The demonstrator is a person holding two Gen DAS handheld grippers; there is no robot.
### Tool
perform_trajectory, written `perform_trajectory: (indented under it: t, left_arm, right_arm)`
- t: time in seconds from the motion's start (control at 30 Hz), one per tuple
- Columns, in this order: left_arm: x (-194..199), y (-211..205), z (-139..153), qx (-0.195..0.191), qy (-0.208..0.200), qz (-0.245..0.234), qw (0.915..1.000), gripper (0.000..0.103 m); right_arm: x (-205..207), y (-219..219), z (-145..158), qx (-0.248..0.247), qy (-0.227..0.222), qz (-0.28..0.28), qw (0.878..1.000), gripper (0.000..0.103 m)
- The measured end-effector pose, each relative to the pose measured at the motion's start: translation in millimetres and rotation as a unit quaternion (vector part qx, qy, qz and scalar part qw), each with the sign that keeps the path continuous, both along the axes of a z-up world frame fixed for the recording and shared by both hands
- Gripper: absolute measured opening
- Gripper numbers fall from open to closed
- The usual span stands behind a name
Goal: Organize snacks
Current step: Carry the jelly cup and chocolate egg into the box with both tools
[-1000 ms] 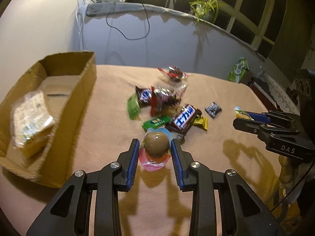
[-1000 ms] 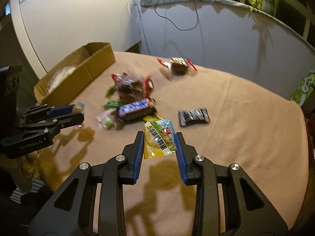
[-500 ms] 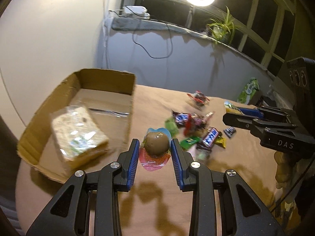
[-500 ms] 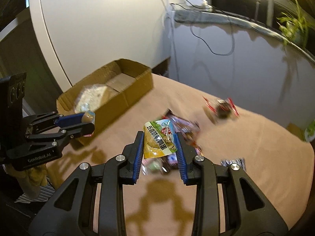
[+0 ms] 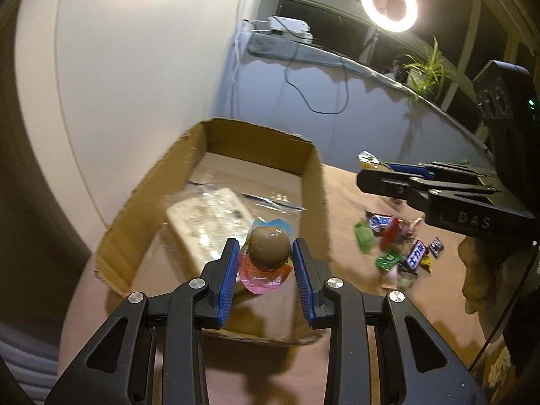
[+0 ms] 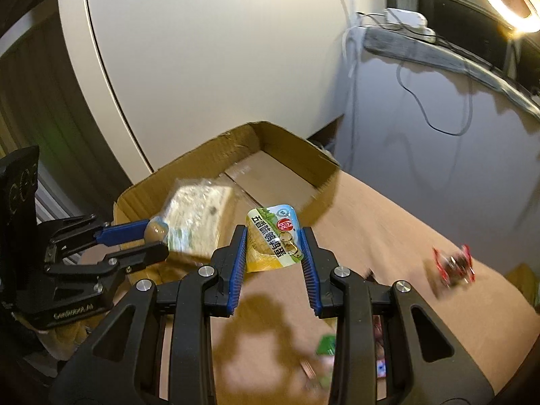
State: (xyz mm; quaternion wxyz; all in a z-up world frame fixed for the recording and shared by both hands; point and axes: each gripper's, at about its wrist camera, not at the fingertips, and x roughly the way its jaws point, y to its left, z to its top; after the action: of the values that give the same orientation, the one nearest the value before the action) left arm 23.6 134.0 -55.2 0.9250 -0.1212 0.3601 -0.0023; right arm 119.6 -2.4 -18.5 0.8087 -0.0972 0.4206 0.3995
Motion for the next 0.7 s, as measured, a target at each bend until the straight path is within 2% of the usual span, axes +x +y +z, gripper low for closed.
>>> perform_trajectory:
  t: [0.37,0.7]
  left_arm:
    - [4.6,26.0,-0.3,0.009,-0.006,0.023,0.9997,0.031]
    - [8.5,31.1,-1.4,0.015,-0.006,0.028,0.9995,0.031]
  right_arm:
    - [20.6,55.2,-16.3,-0.017,0.008,0.029,0.999,0.032]
    - [32.1,73.7,-30.1,-0.027,0.021,0.035,0.999,0.032]
